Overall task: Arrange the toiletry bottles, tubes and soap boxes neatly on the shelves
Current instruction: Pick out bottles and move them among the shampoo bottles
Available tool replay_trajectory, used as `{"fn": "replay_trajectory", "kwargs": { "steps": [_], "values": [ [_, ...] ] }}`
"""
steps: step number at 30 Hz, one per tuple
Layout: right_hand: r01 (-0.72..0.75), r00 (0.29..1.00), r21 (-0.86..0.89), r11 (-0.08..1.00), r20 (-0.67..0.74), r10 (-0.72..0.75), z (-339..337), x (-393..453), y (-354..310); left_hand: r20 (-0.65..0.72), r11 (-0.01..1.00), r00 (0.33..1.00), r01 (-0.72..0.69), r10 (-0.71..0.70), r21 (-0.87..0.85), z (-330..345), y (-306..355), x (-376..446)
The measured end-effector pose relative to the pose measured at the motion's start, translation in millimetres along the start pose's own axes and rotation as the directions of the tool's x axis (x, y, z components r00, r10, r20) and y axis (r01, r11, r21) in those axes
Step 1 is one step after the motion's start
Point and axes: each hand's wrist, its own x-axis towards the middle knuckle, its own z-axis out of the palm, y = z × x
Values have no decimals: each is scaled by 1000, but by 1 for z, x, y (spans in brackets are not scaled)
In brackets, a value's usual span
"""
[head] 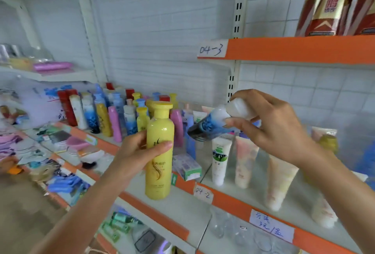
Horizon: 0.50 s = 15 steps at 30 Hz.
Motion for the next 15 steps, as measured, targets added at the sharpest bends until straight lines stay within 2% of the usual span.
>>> {"fn": "replay_trajectory", "kwargs": {
  "steps": [7,15],
  "values": [
    [-23,997,4,1000,74,22,68,30,-55,30,997,997,73,-72,-36,-89,-35,-5],
    [-58,991,-28,998,120,61,151,64,-120,-13,988,990,137,-138,-70,-196,-73,-5]
  ]
}}
